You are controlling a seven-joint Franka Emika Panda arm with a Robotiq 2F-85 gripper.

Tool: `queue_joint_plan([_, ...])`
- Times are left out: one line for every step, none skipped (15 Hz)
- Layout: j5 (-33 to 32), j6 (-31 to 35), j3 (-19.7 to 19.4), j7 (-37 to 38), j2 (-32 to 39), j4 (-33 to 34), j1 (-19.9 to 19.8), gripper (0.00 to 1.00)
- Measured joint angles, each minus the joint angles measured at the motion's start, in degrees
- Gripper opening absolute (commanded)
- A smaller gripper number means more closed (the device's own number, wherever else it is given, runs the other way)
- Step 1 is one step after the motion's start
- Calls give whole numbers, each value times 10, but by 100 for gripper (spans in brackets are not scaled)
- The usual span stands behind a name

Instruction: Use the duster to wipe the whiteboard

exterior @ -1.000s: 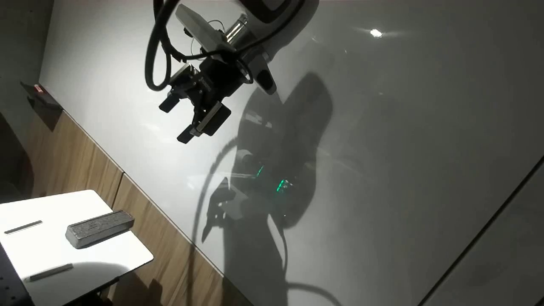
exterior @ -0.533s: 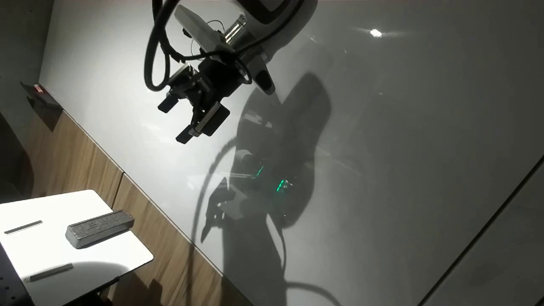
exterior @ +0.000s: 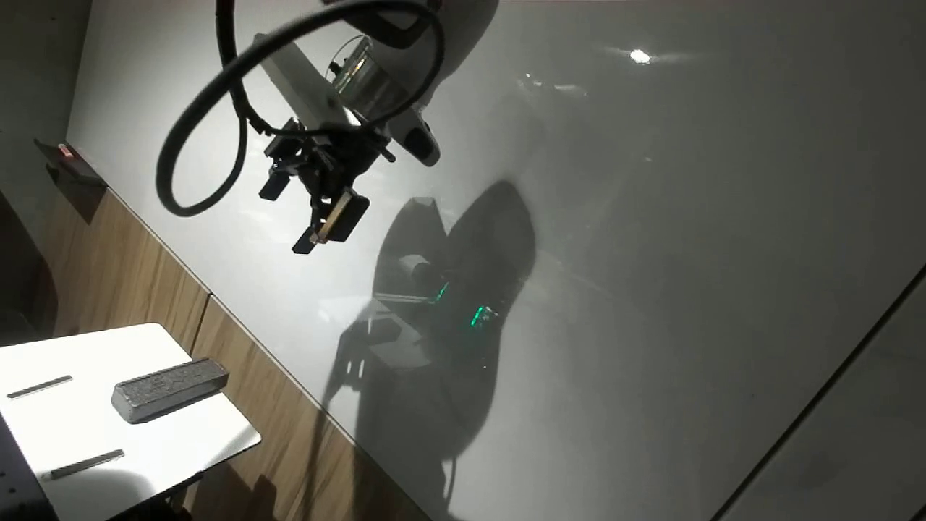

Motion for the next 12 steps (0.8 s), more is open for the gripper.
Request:
queue_joint_plan([0,31,4,-9,-15,-26,1,100])
queue_joint_plan([0,64,10,-18,-29,-55,2,100])
queue_joint_plan([-1,98,17,-26,-42,-85,5,100])
queue_joint_plan([-2,134,26,-33,-52,-116,8,100])
queue_joint_plan([-4,169,35,-36,-60,-145,14,100])
queue_joint_plan([-6,204,45,-36,-64,-173,20,100])
queue_joint_plan([-9,236,56,-35,-64,-197,27,100])
queue_joint_plan([-12,268,65,-32,-62,-220,35,100])
queue_joint_plan([-13,298,74,-29,-57,-240,43,100])
queue_joint_plan([-15,324,81,-25,-50,-251,51,100])
queue_joint_plan([-18,345,87,-20,-39,-254,58,100])
queue_joint_plan([-22,364,92,-15,-26,-254,64,100])
